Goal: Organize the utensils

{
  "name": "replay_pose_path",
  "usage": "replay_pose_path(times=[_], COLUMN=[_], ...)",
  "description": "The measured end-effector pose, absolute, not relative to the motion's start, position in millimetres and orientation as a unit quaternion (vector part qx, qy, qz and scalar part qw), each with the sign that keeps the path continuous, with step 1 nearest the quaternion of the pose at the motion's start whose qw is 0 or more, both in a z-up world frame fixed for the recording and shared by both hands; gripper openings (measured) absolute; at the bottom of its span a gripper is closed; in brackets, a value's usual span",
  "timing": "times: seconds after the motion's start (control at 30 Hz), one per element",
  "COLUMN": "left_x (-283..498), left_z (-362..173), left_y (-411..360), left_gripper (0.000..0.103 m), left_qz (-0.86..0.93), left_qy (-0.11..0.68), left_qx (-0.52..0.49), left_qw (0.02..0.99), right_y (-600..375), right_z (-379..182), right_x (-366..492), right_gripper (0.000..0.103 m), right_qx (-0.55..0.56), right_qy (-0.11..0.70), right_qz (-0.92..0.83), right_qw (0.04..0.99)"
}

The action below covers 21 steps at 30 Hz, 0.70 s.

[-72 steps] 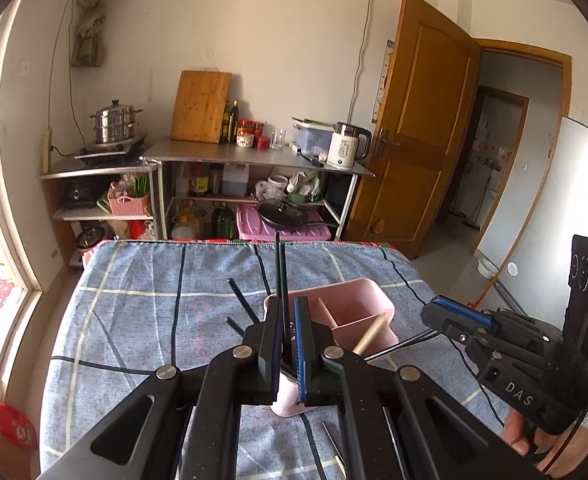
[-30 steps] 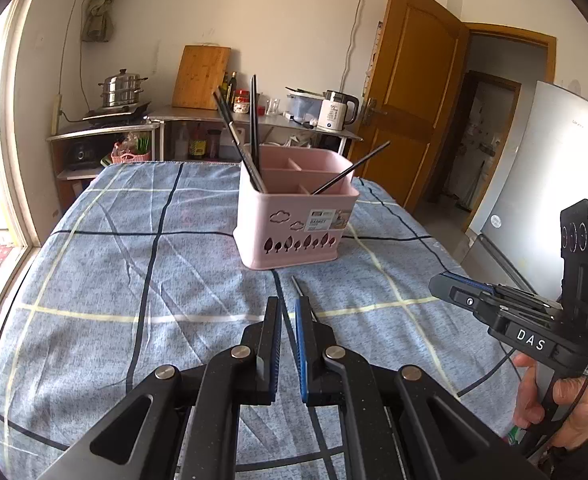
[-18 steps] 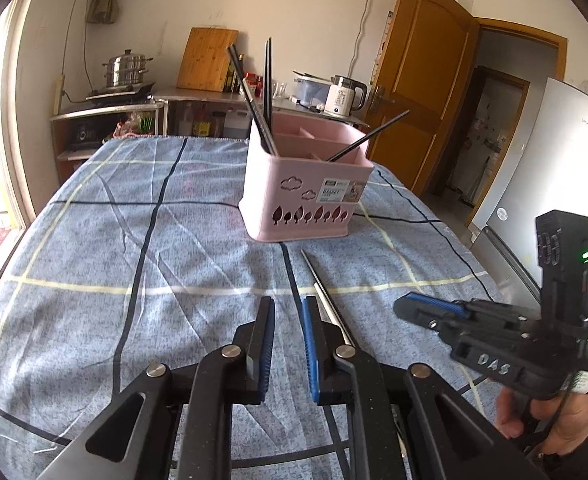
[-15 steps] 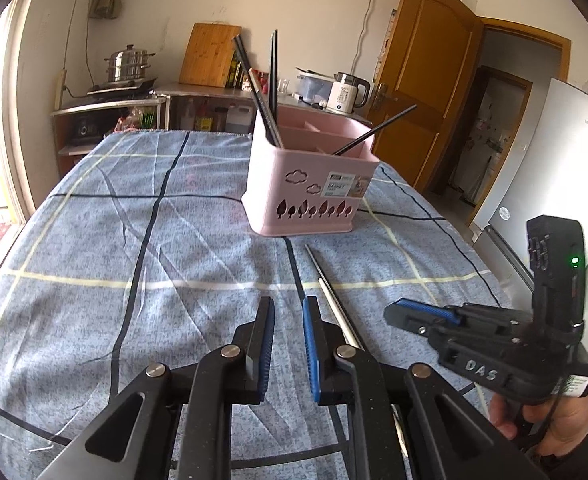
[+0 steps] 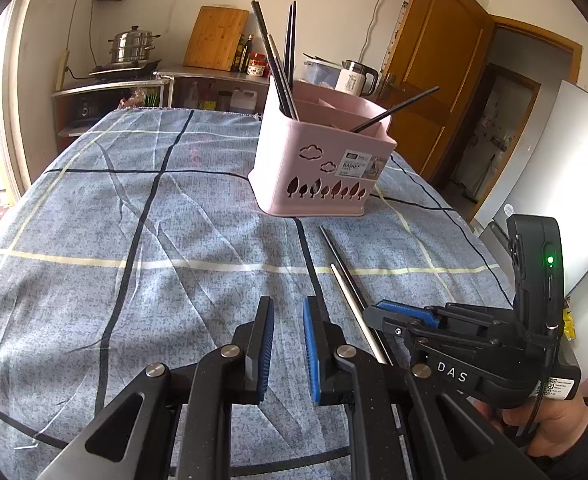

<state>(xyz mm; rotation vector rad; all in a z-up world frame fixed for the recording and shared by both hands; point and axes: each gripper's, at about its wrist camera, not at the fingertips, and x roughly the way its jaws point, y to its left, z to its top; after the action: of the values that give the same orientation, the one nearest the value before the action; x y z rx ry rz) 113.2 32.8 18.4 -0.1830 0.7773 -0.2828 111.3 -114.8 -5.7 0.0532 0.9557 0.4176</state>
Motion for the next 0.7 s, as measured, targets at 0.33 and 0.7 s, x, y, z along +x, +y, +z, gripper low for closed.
replay_pose_path(times=[0.33, 0.7], left_x=[125, 164], left_z=[10, -20], left_y=[4, -60], left_gripper=[0.014, 0.014], left_qz=[-0.161, -0.17], left_qy=[0.405, 0.45], left_qx=[-0.087, -0.043], left_qw=[0.896, 0.876], right_y=[-133, -173], right_z=[-6, -6], right_x=[101, 62], right_gripper=[0.008, 0.008], right_qx=[0.04, 0.072], right_qy=[0.465, 0.47], right_qz=[0.19, 0.168], right_qw=[0.864, 0.864])
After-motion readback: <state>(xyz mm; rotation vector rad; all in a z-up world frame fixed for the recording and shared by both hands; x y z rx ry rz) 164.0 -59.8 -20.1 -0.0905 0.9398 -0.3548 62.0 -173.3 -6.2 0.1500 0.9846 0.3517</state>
